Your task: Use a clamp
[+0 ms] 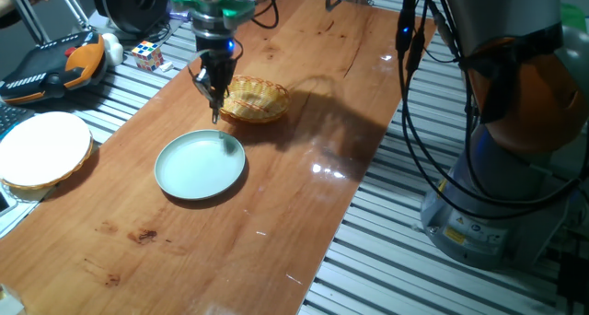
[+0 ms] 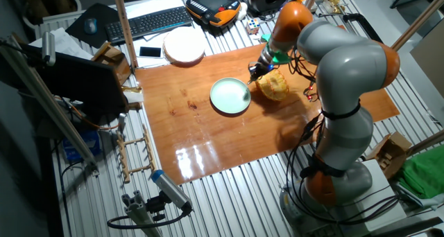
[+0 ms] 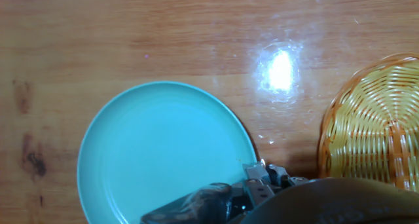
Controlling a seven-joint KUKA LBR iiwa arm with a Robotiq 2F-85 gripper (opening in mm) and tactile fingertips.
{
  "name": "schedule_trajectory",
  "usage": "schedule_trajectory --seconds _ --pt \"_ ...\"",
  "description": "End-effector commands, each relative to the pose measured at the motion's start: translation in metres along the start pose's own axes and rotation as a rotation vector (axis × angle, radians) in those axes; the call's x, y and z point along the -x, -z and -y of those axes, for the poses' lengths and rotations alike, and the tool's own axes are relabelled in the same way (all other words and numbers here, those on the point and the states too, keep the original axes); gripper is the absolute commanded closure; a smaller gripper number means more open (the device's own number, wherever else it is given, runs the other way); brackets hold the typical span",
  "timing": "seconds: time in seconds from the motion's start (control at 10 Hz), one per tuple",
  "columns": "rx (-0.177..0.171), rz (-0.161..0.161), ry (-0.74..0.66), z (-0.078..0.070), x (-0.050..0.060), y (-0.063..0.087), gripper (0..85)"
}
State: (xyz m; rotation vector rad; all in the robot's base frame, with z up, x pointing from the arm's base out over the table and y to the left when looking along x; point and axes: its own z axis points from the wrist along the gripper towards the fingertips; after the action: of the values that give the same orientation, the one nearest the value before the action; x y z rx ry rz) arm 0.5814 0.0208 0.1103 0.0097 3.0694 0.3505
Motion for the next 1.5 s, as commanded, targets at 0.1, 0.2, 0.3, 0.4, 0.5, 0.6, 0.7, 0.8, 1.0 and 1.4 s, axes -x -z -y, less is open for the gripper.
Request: schedule_trajectory --seconds 0.1,0.2,0.3,0.4,0.5,0.6,0.7,0.8,1.0,1.4 --pt "0.001 0.002 -0.003 0.001 0.000 -0.006 84.3" --pt "0.001 0.004 -0.007 0.003 0.000 -0.009 84.3" --pt "0.001 0.007 -0.010 0.004 0.001 -0.012 84.3" --pt "0.005 0.011 -0.017 0.004 0.000 -0.017 84.3" --pt "0.012 0.016 -0.024 0.005 -0.001 -0.022 84.3" --pt "0.015 0.017 -0.029 0.005 -0.002 -0.025 84.3" --pt "0.017 0.017 -0.034 0.005 -0.002 -0.025 84.3" --pt "0.017 0.017 -0.041 0.005 -0.002 -0.025 84.3" --pt "0.023 0.018 -0.063 0.004 -0.002 -0.027 84.3" --pt "0.027 0.026 -0.069 0.004 -0.002 -0.028 80.0"
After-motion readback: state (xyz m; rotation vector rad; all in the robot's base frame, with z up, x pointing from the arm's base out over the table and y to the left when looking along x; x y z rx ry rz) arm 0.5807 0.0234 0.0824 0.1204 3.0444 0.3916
